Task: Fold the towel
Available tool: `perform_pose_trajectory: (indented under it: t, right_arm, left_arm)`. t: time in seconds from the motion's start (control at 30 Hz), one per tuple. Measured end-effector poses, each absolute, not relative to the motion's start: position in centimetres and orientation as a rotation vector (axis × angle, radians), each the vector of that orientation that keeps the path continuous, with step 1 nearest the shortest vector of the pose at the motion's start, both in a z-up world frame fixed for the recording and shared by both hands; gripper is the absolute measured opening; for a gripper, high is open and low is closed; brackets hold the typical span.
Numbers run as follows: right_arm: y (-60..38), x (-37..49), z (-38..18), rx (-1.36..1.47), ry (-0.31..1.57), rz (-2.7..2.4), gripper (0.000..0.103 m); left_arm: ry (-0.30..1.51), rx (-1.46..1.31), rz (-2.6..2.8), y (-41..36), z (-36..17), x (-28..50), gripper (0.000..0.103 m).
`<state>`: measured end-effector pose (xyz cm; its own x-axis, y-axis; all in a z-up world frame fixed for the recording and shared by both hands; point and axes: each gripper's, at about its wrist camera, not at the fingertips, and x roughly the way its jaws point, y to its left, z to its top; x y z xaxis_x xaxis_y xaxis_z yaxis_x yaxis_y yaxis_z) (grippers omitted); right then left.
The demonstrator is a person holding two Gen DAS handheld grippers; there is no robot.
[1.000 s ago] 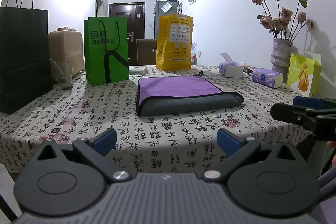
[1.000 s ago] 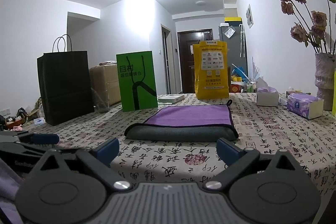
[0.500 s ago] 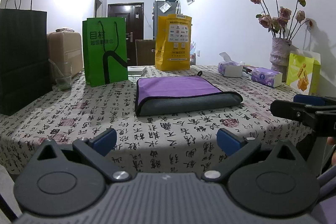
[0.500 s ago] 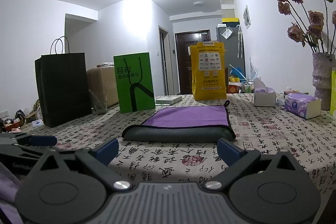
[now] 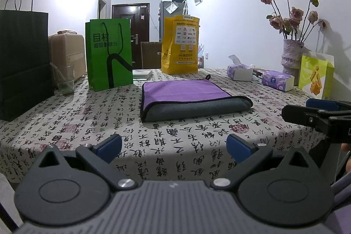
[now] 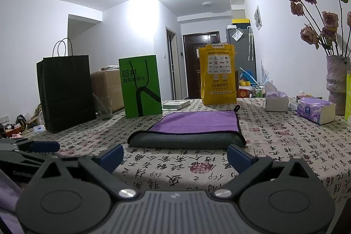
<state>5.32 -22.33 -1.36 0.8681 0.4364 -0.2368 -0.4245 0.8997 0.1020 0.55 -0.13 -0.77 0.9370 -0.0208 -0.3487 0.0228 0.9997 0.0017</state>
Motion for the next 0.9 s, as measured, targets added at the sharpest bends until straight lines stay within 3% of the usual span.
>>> perform_pose_trajectory:
  t: [0.9]
  right_arm:
    - [-22.27,5.49,-1.33,0.042,0.265,0.429,0.102]
  left_arm:
    - [0.357,0.009,-0.027,-0.40,-0.41,0.51,0.103]
